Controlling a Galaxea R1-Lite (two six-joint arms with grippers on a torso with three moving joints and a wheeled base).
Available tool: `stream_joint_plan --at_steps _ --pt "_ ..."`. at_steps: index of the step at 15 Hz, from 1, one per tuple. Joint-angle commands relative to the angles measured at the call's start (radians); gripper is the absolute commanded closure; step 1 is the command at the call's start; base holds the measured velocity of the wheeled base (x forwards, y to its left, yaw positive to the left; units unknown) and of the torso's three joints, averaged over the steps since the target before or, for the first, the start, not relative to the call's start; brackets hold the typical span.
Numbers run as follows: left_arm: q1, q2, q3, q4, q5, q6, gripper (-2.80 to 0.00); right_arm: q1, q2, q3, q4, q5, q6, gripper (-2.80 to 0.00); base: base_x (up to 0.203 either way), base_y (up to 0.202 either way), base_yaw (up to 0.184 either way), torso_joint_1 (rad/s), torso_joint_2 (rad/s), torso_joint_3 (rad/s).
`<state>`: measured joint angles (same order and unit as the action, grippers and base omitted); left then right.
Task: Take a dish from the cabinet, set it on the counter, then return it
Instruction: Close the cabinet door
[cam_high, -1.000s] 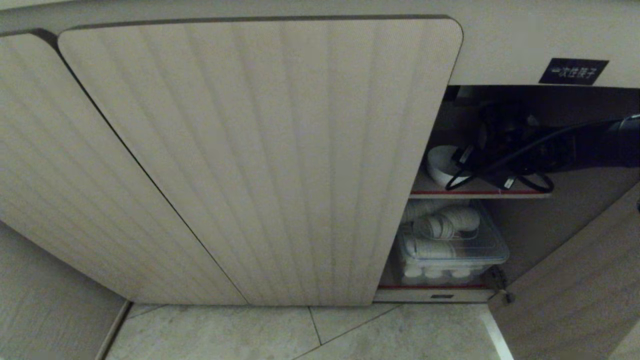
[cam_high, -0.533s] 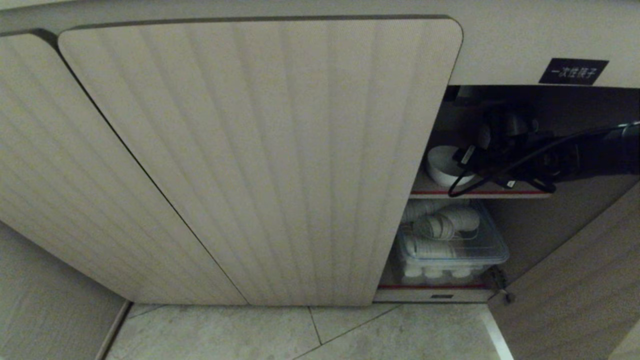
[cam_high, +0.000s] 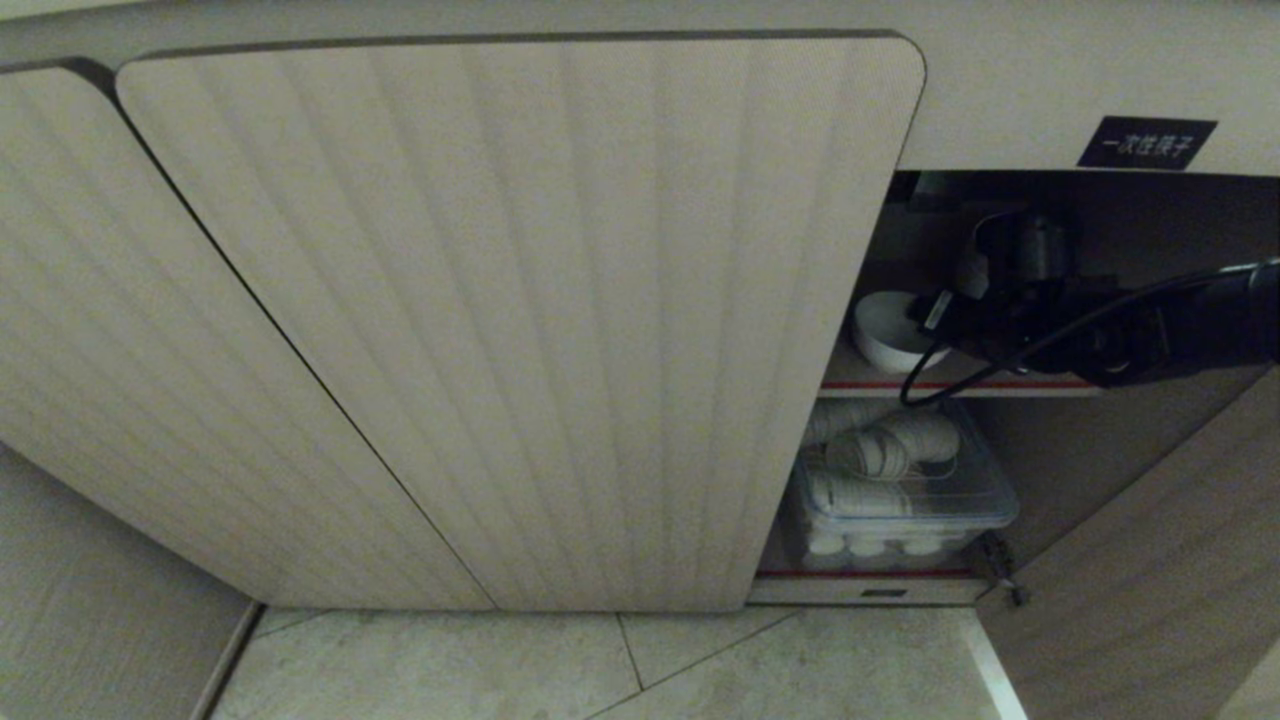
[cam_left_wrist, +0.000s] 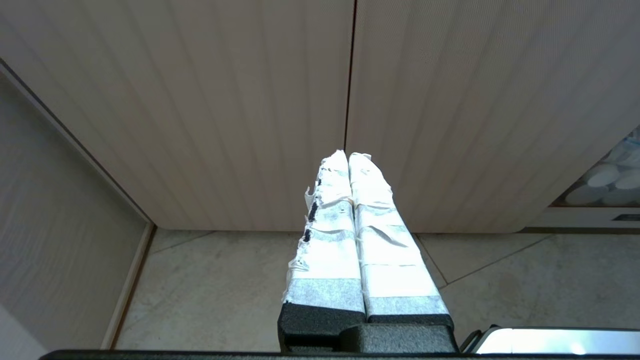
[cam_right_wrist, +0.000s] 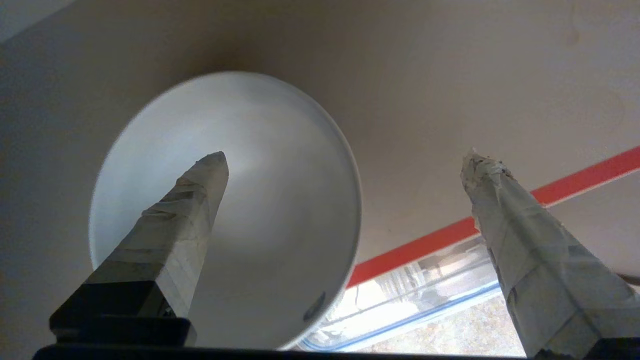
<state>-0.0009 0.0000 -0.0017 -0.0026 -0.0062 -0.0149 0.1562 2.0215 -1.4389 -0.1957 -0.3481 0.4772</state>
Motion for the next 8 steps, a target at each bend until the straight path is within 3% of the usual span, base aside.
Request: stream_joint_plan --at_steps 1,4,5,6,8 --pt "0.001 0.000 0.000 0.000 0.000 0.000 0.00 0.000 -0.006 0.011 -0.004 -0.002 0.003 -2.80 0.000 0.000 0.000 0.000 0.00 0.000" --pt "0.001 0.000 0.000 0.000 0.000 0.000 0.00 0.000 -0.012 0.011 -0.007 -0.002 0.003 -2.80 0.000 0.000 0.000 0.000 0.00 0.000" --pt "0.000 0.000 0.000 0.000 0.000 0.000 0.00 0.000 -0.014 0.011 -0.008 -0.002 0.003 -2.37 0.000 0.000 0.000 0.000 0.00 0.000" --pt "0.000 0.000 0.000 0.000 0.001 0.000 0.00 0.000 -0.015 0.012 -0.008 -0.002 0.003 0.00 0.000 0.000 0.000 0.000 0.00 0.000" --pt "0.001 0.000 0.000 0.000 0.000 0.000 0.00 0.000 -0.020 0.012 -0.008 -0.002 0.003 0.00 0.000 0.000 0.000 0.000 0.00 0.000"
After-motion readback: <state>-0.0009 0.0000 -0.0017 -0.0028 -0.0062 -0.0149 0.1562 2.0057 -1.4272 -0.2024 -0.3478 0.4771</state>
